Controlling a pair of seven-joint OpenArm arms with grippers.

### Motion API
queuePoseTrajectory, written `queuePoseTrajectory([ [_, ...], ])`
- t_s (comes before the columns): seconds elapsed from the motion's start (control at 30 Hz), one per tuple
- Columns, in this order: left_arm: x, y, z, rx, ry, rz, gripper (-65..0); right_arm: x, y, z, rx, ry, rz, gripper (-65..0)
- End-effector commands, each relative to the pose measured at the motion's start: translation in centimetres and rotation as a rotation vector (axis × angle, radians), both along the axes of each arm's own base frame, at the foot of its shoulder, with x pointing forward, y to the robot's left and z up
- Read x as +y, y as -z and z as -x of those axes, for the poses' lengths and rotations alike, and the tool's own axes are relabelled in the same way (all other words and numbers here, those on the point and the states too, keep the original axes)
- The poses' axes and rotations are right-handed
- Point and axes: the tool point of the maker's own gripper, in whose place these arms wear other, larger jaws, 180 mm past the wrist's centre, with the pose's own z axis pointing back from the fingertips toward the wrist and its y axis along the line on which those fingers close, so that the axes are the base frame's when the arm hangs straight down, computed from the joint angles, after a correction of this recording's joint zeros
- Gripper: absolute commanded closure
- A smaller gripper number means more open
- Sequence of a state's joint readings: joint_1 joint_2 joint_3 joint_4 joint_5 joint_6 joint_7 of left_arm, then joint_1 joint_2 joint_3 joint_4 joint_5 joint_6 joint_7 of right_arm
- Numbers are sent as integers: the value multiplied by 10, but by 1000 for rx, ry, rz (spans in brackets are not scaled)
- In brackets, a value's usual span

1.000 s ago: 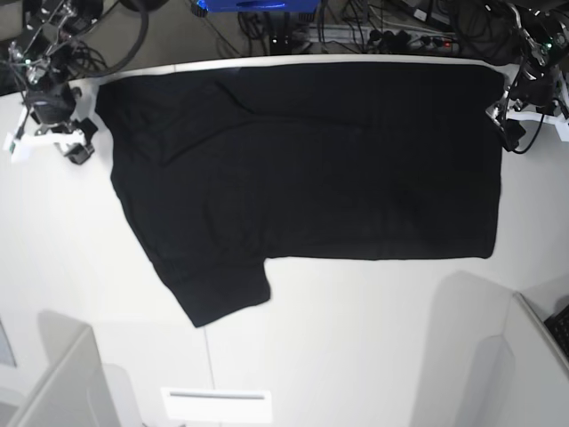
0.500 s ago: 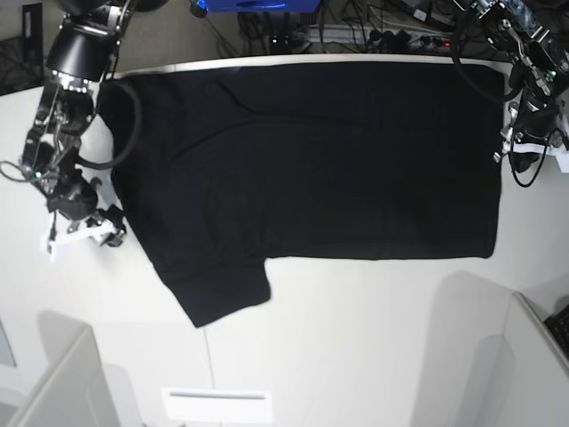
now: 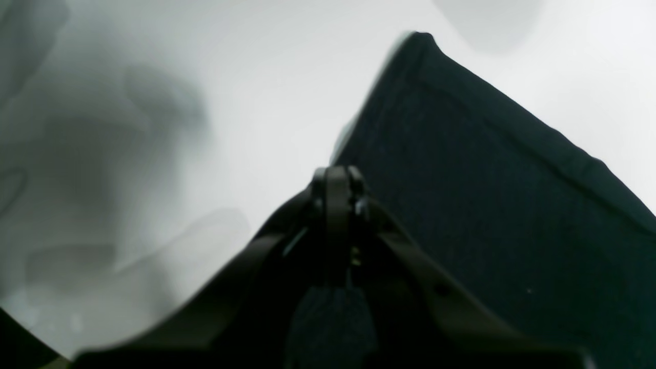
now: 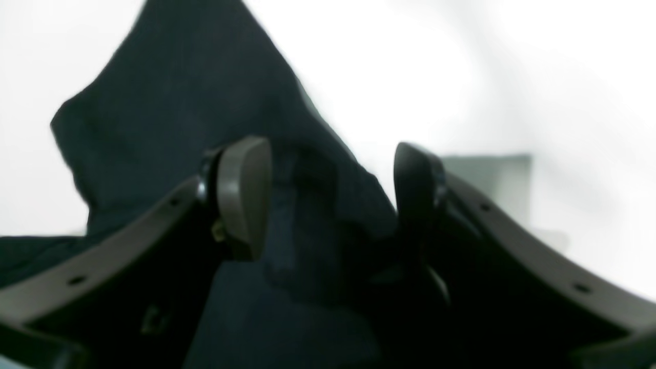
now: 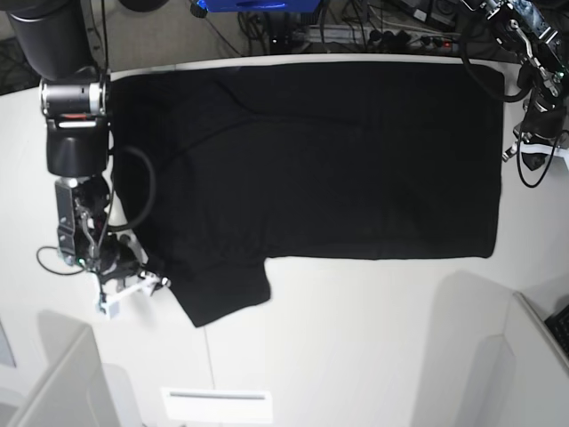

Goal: Fold the T-shirt properly
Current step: 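Move both grippers out to the hem corners of the shirt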

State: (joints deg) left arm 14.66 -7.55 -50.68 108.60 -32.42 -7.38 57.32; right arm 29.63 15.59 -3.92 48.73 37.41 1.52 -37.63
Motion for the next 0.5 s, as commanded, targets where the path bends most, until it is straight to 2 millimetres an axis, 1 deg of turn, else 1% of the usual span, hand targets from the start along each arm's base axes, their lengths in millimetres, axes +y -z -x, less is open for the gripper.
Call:
queuePoseTrajectory([
  [0.0,6,-12,-5,-30,4,-32,0,-4,-22,-20,-65,-8,13,-360],
  [0.17,8,-3,-2,-13,-5,-13,0,5,-14,-30,-74,-53,76,-360],
  [0.23,8,-3,-2,-13,-5,-13,0,5,-7,-31,-69,-67,110,-362],
  [0.27,8,-3,-2,-13,-5,-13,-56,4,-1,-30,-58,-68,123,-362],
  [0.33,8,-4,-3,-16,-5,-13,-140,4,6,-28,-41,-87,135,-362],
  [0.4,8,-4,-4,-19,-6,-12,-194,18,8,-27,-45,-140,116,-360],
  [0.47,8,-4,-4,-21,-6,-12,-217,22,9,-26,-50,-167,109,-357],
])
